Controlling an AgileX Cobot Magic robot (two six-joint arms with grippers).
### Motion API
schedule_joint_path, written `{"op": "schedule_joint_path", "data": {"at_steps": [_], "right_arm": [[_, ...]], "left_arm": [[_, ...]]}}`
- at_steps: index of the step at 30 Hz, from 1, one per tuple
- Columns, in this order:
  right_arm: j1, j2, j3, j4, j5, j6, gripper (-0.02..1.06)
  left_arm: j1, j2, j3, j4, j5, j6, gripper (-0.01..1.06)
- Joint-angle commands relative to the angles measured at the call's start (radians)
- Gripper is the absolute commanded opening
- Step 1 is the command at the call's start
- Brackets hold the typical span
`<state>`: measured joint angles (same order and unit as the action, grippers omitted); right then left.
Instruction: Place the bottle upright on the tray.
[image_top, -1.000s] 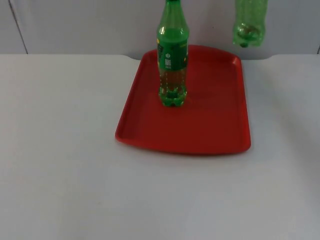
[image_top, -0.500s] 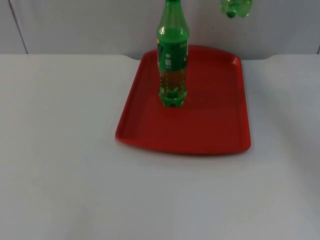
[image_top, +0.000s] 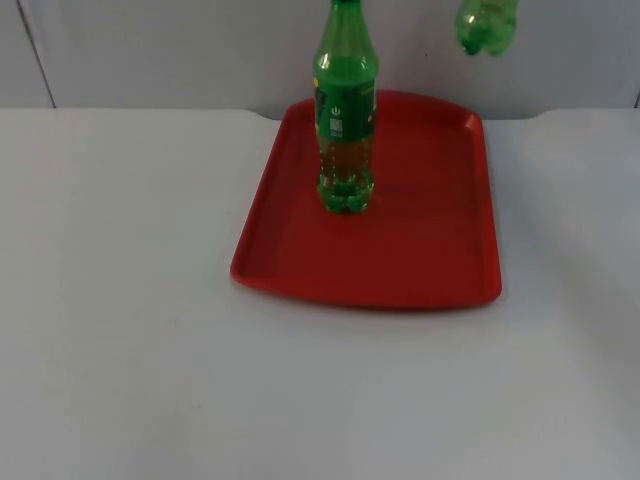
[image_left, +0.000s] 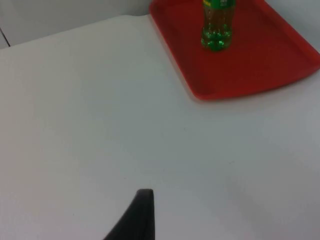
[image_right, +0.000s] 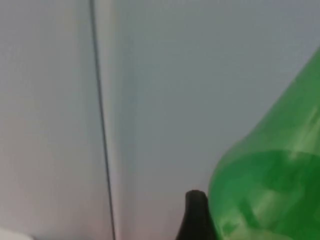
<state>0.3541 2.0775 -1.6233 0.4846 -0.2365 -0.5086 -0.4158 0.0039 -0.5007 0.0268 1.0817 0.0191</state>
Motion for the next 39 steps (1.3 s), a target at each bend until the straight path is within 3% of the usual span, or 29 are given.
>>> {"op": "schedule_joint_path", "data": {"at_steps": [1, 2, 5, 7, 8, 12, 13, 16, 22, 29, 34, 39], "right_arm": [[0.008, -0.012, 0.048, -0.159, -0.095, 0.208, 0.00], [0.008, -0.012, 0.048, -0.159, -0.095, 0.208, 0.00], [0.006, -0.006, 0.061, -0.455, -0.119, 0.499, 0.00], [-0.005, -0.004, 0.061, -0.616, -0.129, 0.633, 0.00], [-0.005, -0.004, 0.061, -0.616, -0.129, 0.633, 0.00], [-0.037, 0.009, 0.061, -0.899, -0.167, 0.868, 0.00], [-0.037, 0.009, 0.061, -0.899, -0.167, 0.868, 0.00], [-0.069, 0.043, 0.061, -1.036, -0.251, 1.013, 0.00], [-0.074, 0.099, 0.059, -1.115, -0.298, 1.013, 0.00], [-0.074, 0.169, 0.049, -1.126, -0.315, 1.013, 0.00], [-0.074, 0.221, 0.018, -1.238, -0.325, 1.013, 0.00], [-0.074, 0.247, 0.011, -1.246, -0.331, 0.982, 0.00]], "left_arm": [[-0.002, -0.004, 0.006, 0.005, -0.008, -0.007, 1.05], [-0.002, -0.004, 0.006, 0.005, -0.008, -0.007, 1.05], [-0.002, -0.004, 0.006, 0.007, -0.008, -0.007, 1.05], [-0.002, -0.004, 0.006, 0.007, -0.008, -0.007, 1.05], [-0.002, -0.004, 0.006, 0.007, -0.008, -0.007, 1.05], [-0.002, -0.004, 0.006, 0.007, -0.008, -0.007, 1.05], [-0.002, -0.004, 0.006, 0.007, -0.008, -0.007, 1.05], [-0.002, -0.004, 0.006, 0.007, -0.008, -0.007, 1.05], [-0.002, -0.004, 0.006, 0.007, -0.008, -0.007, 1.05], [-0.002, -0.004, 0.006, 0.007, -0.008, -0.007, 1.05], [-0.002, -0.004, 0.006, 0.007, -0.008, -0.007, 1.05], [-0.002, -0.004, 0.006, 0.007, -0.008, -0.007, 1.05]]}}
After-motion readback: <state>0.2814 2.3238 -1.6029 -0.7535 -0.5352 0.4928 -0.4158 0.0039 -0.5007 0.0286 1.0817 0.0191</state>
